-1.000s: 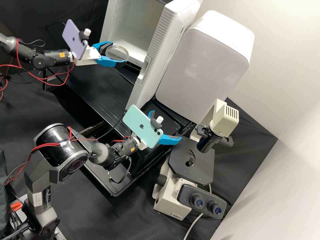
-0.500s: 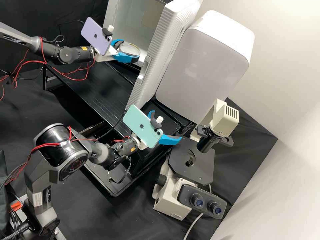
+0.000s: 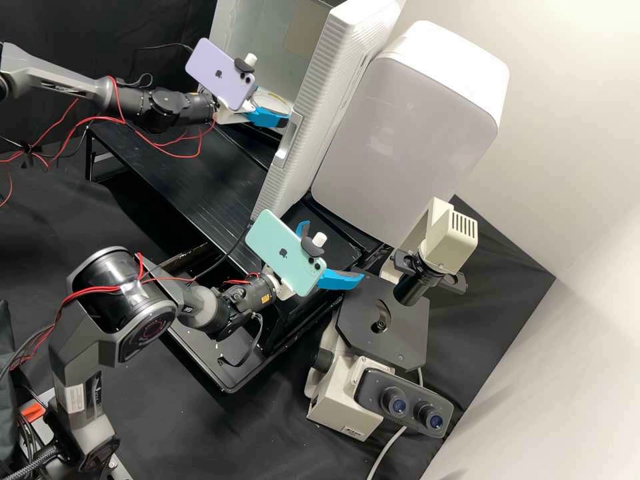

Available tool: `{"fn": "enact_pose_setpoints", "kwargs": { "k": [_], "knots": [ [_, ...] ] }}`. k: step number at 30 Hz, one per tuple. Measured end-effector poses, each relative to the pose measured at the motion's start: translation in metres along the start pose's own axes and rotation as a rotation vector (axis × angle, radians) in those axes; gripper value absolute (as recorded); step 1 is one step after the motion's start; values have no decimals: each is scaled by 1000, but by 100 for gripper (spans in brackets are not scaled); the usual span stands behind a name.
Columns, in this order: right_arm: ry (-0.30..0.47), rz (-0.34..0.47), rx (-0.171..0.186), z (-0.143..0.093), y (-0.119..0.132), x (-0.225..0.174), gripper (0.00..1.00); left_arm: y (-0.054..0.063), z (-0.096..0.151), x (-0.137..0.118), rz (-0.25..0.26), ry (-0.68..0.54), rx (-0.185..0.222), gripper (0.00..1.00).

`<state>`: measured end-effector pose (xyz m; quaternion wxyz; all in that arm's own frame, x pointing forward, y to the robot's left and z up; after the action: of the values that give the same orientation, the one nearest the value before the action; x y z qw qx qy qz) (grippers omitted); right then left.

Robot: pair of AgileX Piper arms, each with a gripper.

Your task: Place the petri dish in the incubator

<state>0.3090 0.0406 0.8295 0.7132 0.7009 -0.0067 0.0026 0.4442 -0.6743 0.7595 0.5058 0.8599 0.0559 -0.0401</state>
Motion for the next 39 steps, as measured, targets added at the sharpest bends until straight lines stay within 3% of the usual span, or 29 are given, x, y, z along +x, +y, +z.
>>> {"fn": "enact_pose_setpoints", "kwargs": {
  "k": [10, 20, 30, 39],
  "knots": [
    [0, 0, 0, 0, 0, 0, 100, -1, 6, 19, -38, 64, -30, 0],
    [0, 0, 0, 0, 0, 0, 100, 4, 9, 30, 2, 94, -51, 0],
    [0, 0, 0, 0, 0, 0, 100, 23, 7, 36, 77, 149, -105, 0],
    [0, 0, 0, 0, 0, 0, 100, 15, 0, 44, 83, 223, -104, 0]
  ]
}}
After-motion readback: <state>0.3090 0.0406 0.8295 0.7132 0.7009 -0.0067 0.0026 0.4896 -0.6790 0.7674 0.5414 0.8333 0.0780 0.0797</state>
